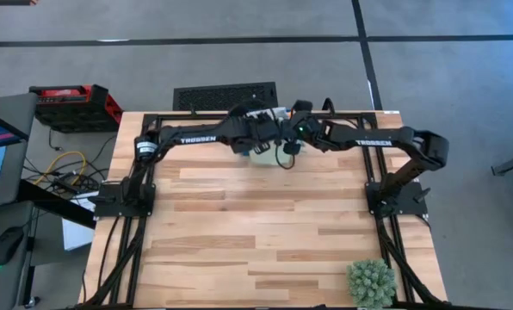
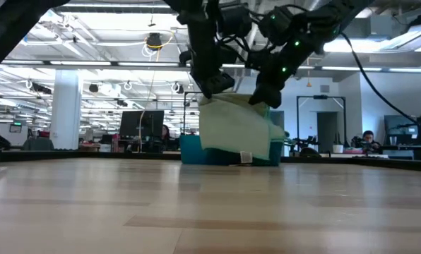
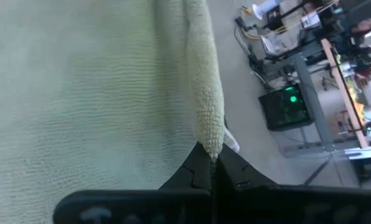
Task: Fold microfiber towels
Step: Put the folded green microfiber cloth into the blue bin, then return to Home Position
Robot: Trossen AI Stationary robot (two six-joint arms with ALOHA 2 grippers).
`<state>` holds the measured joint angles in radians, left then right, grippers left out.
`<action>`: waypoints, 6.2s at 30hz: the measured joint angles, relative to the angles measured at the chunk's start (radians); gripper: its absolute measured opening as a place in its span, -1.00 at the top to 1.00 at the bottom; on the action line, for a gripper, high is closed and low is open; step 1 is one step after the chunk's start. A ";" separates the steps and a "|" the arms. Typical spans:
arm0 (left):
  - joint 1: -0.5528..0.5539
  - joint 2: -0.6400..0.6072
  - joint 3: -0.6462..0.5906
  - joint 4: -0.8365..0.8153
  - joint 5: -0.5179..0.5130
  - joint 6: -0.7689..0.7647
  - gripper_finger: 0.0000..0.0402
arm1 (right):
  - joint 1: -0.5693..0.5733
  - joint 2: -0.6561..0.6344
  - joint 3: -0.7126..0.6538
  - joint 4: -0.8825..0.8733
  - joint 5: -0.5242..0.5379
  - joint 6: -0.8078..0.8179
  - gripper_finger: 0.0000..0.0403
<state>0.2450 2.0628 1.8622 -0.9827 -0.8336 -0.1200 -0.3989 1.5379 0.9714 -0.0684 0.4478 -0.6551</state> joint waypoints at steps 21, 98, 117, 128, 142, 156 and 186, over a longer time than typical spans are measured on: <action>0.159 0.000 -0.001 0.126 0.130 0.134 0.78 | -0.059 0.057 -0.003 0.185 0.011 -0.115 0.75; -0.493 -1.622 -1.388 0.590 0.314 0.012 1.00 | 0.958 -1.242 -0.668 -0.110 0.023 0.753 0.94; -0.492 -2.047 -1.712 0.659 0.358 0.041 1.00 | 0.946 -1.271 -0.965 0.328 0.025 0.742 0.95; -0.492 -2.061 -1.770 0.757 0.406 0.141 1.00 | 0.946 -1.270 -0.965 0.332 0.025 0.699 0.92; -0.492 -2.057 -1.770 0.754 0.392 0.151 1.00 | 0.946 -1.270 -0.965 0.307 0.024 0.699 0.85; -0.492 -2.057 -1.772 0.752 0.391 0.135 1.00 | 0.946 -1.270 -0.966 0.308 0.024 0.700 0.84; -0.492 -2.057 -1.773 0.750 0.389 0.135 1.00 | 0.946 -1.270 -0.966 0.308 0.024 0.700 0.85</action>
<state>-0.2470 0.0059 0.0895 -0.2329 -0.4446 0.0151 0.5472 0.2679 0.0055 0.2398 0.4721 0.0444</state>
